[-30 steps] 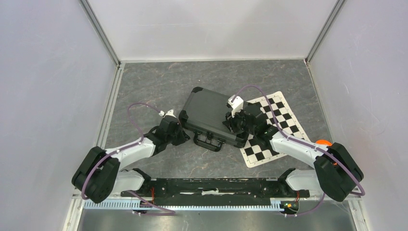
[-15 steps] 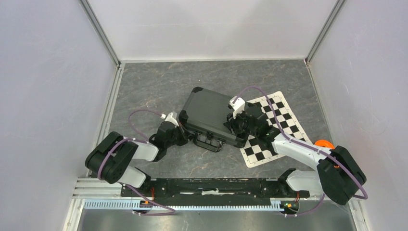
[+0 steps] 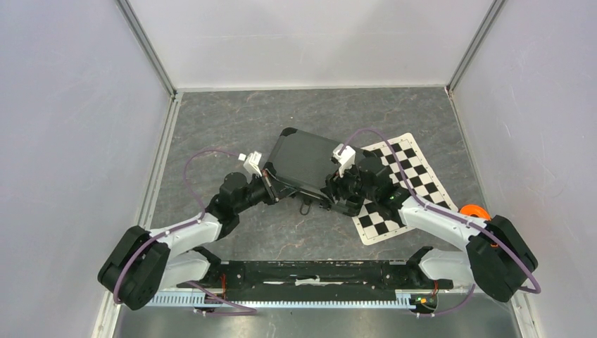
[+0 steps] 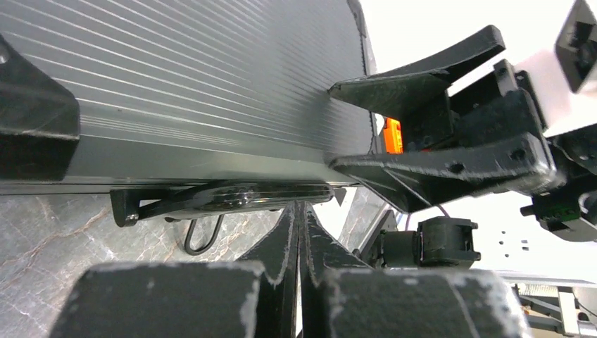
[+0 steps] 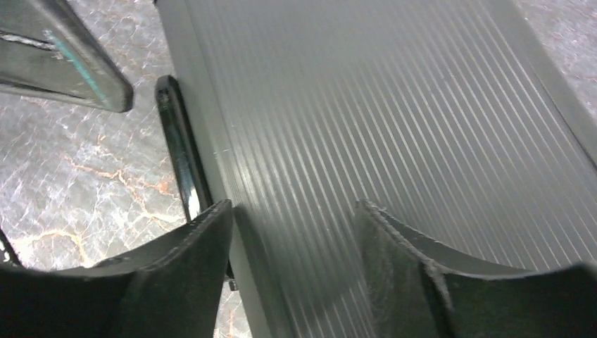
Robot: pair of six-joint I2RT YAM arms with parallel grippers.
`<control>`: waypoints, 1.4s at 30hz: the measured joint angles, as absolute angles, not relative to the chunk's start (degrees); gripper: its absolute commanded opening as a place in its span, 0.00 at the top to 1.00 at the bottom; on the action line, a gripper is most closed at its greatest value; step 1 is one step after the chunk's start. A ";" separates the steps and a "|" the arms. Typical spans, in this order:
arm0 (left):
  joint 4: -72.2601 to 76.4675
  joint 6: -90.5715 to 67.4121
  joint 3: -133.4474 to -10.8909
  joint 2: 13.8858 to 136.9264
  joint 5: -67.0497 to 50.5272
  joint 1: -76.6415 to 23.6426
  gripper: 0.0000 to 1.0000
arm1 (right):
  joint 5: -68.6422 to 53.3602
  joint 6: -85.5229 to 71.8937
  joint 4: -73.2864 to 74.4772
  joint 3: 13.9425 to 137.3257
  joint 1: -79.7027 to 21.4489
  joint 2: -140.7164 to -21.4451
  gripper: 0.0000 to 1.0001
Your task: Pack up texas hold em set
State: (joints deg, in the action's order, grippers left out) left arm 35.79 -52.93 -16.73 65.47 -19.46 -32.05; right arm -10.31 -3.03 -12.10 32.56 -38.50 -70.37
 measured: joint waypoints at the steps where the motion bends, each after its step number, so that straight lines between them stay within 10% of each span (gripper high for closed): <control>1: 35.05 -52.62 -17.19 65.56 -19.59 -32.08 0.98 | -10.94 -2.61 -11.84 32.58 -38.79 -70.17 0.22; 15: 31.68 -51.42 -18.11 71.46 -21.28 -32.05 0.97 | -4.51 5.34 -5.50 37.10 -47.35 -73.21 0.06; 24: 29.26 -50.22 -17.82 68.93 -20.84 -32.25 0.94 | 5.45 5.67 -3.49 40.69 -52.16 -76.95 0.38; 42: 30.55 -50.26 -13.17 72.79 -5.34 -44.23 0.94 | 5.39 4.10 -5.41 39.33 -52.75 -76.03 0.44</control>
State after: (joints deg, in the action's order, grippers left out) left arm 30.55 -50.26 -13.17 72.79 -5.34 -44.23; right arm 5.39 4.10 -5.41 39.33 -52.75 -76.03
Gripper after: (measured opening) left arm 0.066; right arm 0.577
